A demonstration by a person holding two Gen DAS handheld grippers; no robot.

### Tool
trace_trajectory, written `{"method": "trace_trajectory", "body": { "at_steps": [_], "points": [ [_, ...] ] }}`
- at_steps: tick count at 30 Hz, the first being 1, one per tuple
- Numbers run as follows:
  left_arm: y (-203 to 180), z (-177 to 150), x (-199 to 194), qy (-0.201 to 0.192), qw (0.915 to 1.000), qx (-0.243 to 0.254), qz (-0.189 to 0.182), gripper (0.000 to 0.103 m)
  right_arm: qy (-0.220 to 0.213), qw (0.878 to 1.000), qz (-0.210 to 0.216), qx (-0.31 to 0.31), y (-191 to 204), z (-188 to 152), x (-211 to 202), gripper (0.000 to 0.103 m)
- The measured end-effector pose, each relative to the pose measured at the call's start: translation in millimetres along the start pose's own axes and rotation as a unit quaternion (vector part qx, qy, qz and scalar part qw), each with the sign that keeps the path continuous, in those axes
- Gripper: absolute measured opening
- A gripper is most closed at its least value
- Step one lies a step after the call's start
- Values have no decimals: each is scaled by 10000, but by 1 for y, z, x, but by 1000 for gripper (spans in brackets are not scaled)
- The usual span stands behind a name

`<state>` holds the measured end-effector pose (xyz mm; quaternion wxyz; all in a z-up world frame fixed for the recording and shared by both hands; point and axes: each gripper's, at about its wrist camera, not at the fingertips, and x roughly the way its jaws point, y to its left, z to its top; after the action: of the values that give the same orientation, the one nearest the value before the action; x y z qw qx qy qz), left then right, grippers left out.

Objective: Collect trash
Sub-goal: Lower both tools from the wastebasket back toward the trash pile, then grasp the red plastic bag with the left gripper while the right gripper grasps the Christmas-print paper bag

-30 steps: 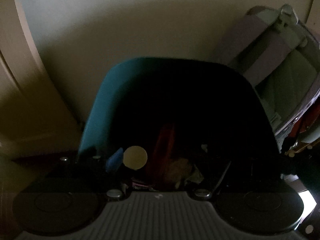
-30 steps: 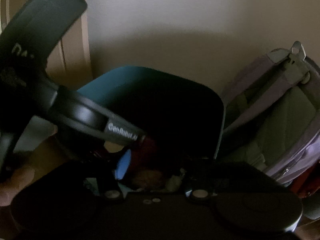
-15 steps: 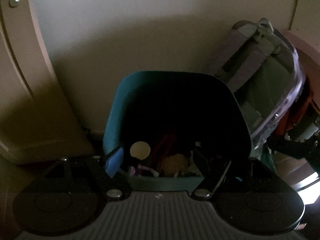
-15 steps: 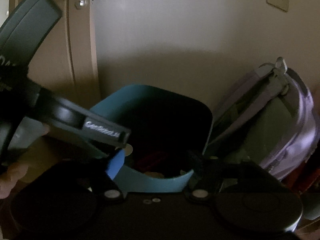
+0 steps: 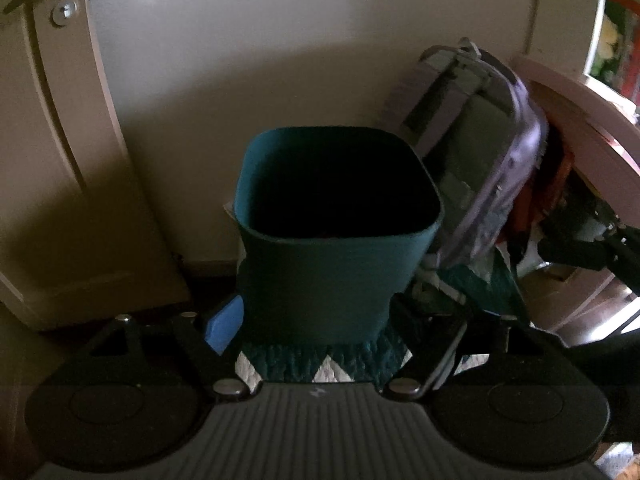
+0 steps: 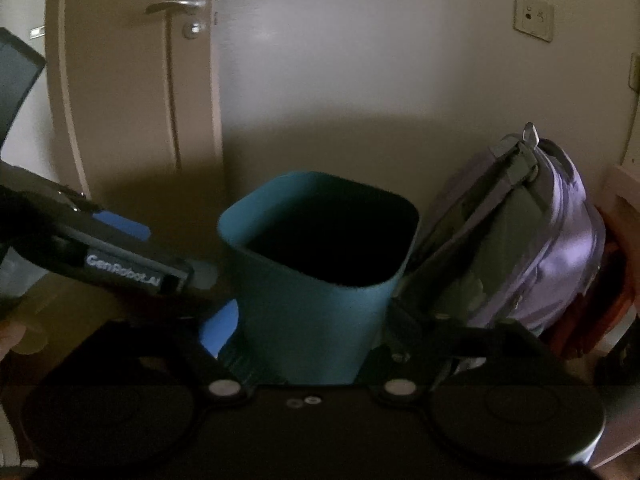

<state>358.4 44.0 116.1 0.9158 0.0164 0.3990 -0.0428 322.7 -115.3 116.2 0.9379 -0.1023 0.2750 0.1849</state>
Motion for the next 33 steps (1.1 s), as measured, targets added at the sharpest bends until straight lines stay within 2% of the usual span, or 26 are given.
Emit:
{"method": "trace_trajectory", "body": {
  "at_steps": [5,13,17,20,26,33],
  "points": [
    [-3,-36,-21,15,9998,53,-211,81,194,9998,84,25,11,-26,-19,83],
    [-1,-97,-23,145,9984,122,-531,81,431,9987,227,137,19,-69,-28,84],
    [1,-126,-12,216,9979,302,-539,101,582,9972,323,330,19,-99,-21,85],
    [4,-148,4,345,9970,401,-571,101,722,9958,356,438,21,-129,-11,85],
    [19,-193,60,917,9930,594,-455,101,1065,9909,487,662,21,-195,30,85],
    [43,-238,148,1838,9804,523,-482,101,1534,9821,666,871,27,-258,93,86]
  ]
}}
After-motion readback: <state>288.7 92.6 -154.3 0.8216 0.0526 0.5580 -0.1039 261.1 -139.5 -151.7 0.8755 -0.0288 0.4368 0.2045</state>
